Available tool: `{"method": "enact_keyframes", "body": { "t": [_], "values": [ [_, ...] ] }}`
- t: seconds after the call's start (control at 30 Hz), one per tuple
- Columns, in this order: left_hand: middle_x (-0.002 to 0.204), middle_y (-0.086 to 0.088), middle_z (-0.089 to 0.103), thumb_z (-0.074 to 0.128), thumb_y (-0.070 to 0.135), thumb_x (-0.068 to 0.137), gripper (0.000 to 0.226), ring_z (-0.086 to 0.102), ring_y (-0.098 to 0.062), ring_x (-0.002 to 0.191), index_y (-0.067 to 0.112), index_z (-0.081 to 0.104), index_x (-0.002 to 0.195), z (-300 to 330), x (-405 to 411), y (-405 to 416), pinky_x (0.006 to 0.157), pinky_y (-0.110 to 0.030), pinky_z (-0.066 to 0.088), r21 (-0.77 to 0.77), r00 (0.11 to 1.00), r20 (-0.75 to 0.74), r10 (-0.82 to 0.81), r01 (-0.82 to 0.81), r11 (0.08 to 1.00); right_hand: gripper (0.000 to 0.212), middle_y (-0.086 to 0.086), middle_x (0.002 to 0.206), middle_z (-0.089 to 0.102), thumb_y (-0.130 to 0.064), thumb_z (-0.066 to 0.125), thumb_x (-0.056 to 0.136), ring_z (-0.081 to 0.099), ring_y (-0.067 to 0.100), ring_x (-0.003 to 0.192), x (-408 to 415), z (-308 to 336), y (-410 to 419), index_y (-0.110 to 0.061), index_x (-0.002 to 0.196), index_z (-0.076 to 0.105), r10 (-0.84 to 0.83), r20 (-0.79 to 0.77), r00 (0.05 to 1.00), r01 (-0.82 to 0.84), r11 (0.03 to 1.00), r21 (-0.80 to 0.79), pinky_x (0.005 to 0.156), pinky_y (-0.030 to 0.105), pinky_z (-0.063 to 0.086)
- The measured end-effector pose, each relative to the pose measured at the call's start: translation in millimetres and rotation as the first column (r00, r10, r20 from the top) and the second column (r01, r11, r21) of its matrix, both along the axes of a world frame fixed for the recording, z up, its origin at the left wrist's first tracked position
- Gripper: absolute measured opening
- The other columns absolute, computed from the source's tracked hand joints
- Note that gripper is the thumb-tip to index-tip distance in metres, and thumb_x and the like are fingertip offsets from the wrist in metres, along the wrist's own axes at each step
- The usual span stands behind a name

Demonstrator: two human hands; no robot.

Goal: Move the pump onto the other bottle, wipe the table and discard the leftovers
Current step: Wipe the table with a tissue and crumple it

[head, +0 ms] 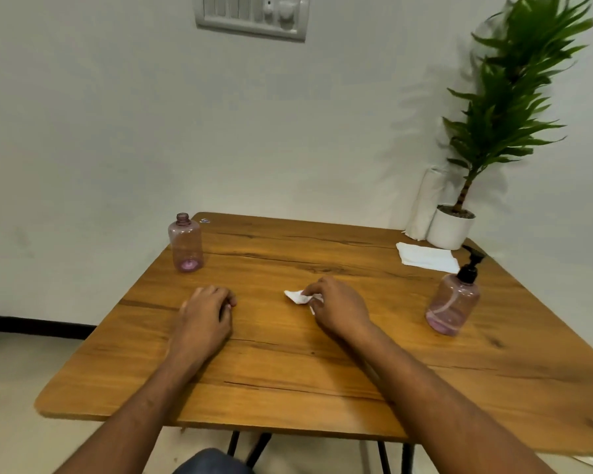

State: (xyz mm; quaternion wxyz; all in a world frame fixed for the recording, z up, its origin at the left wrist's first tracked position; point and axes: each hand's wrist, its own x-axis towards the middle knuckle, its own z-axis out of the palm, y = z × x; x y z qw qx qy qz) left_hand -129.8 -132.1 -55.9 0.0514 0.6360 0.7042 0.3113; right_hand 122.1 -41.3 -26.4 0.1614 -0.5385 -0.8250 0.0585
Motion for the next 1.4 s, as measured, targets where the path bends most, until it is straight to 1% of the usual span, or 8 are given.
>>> {"method": "enact_keyframes", "body": {
  "t": [0.13, 0.23, 0.33, 0.47, 0.67, 0.83, 1.07, 1.4],
  "values": [
    [0.111, 0.012, 0.060, 0.055, 0.023, 0.101, 0.013, 0.052, -0.011, 0.108, 0.032, 0.063, 0.106, 2.4, -1.4, -1.2, 0.094, -0.037, 0.046, -0.027, 1.000, -0.006, -0.015, 0.015, 1.000, 0.025, -0.005, 0.108, 0.069, -0.007, 0.068, 0.091, 0.064, 0.019, 0.103, 16.3, 1.8, -29.2, -0.027, 0.094, 0.081, 0.017, -0.036, 0.999, -0.015, 0.999, 0.033, 0.081, 0.039, 0.055],
    [0.113, 0.012, 0.058, 0.056, 0.026, 0.101, 0.012, 0.051, -0.011, 0.111, 0.034, 0.062, 0.108, 3.2, -4.3, -1.3, 0.095, -0.038, 0.045, -0.061, 1.000, 0.000, -0.028, 0.028, 0.998, 0.033, -0.006, 0.122, 0.070, -0.002, 0.065, 0.089, 0.063, 0.017, 0.115, 27.2, 4.1, -38.4, -0.027, 0.101, 0.081, 0.107, -0.115, 0.988, -0.120, 0.986, -0.115, 0.093, 0.036, 0.054],
    [0.116, 0.012, 0.058, 0.056, 0.026, 0.102, 0.012, 0.049, -0.011, 0.113, 0.033, 0.062, 0.109, 5.4, -4.0, -2.5, 0.097, -0.038, 0.044, -0.072, 1.000, -0.007, -0.028, 0.028, 0.997, 0.048, -0.008, 0.149, 0.060, -0.025, 0.072, 0.091, 0.054, 0.011, 0.137, 47.6, 11.1, -48.4, -0.036, 0.138, 0.067, 0.181, -0.291, 0.939, -0.278, 0.899, -0.338, 0.115, 0.034, 0.045],
    [0.118, 0.009, 0.058, 0.053, 0.027, 0.102, 0.013, 0.050, -0.013, 0.113, 0.034, 0.062, 0.110, 4.8, -0.4, -2.2, 0.099, -0.042, 0.045, -0.085, 0.999, -0.047, -0.017, 0.013, 0.996, 0.083, -0.011, 0.175, 0.021, -0.072, 0.060, 0.092, 0.015, 0.015, 0.163, 69.2, 8.6, -61.1, -0.042, 0.164, 0.030, 0.113, -0.017, 0.993, -0.113, 0.959, -0.261, 0.130, 0.048, 0.021],
    [0.119, 0.012, 0.062, 0.064, 0.032, 0.098, 0.017, 0.058, -0.009, 0.112, 0.041, 0.063, 0.112, 33.6, 27.8, -4.7, 0.097, -0.039, 0.054, -0.196, 0.991, 0.097, -0.093, 0.111, 0.974, 0.039, -0.007, 0.132, 0.070, -0.043, 0.064, 0.103, 0.063, 0.012, 0.119, 69.9, 9.3, -71.1, -0.030, 0.140, 0.067, -0.182, -0.216, 0.959, 0.175, 0.983, -0.054, 0.097, 0.037, 0.057],
    [0.133, 0.014, 0.063, 0.078, 0.047, 0.087, 0.049, 0.060, -0.010, 0.118, 0.036, 0.066, 0.133, 45.0, 107.0, -17.6, 0.096, -0.035, 0.053, -0.237, 0.954, 0.074, -0.290, 0.300, 0.924, 0.041, -0.009, 0.124, 0.072, -0.052, 0.075, 0.092, 0.066, 0.009, 0.106, 50.5, 7.3, -73.3, -0.032, 0.128, 0.074, -0.180, -0.150, 0.972, 0.166, 0.981, -0.103, 0.079, 0.029, 0.054],
    [0.121, 0.007, 0.073, 0.068, 0.032, 0.097, 0.025, 0.065, -0.011, 0.112, 0.028, 0.074, 0.121, 33.2, 117.3, -24.8, 0.091, -0.028, 0.052, -0.022, 0.977, -0.033, -0.210, 0.209, 0.978, 0.024, -0.006, 0.114, 0.076, -0.036, 0.075, 0.096, 0.066, 0.008, 0.095, 38.2, 7.0, -78.5, -0.026, 0.118, 0.080, -0.184, -0.230, 0.956, 0.163, 0.981, -0.106, 0.081, 0.033, 0.057],
    [0.095, 0.008, 0.078, 0.082, 0.017, 0.082, 0.017, 0.068, -0.011, 0.091, 0.024, 0.083, 0.097, 31.8, -47.2, -180.8, 0.086, -0.034, 0.051, 0.319, 0.992, -0.065, 0.105, -0.079, 0.944, 0.008, -0.014, 0.093, 0.070, -0.031, 0.078, 0.094, 0.064, 0.002, 0.084, -111.5, 3.0, -163.0, -0.033, 0.101, 0.077, 0.358, -0.432, 0.828, -0.387, 0.922, 0.023, 0.070, 0.032, 0.052]
  ]
}}
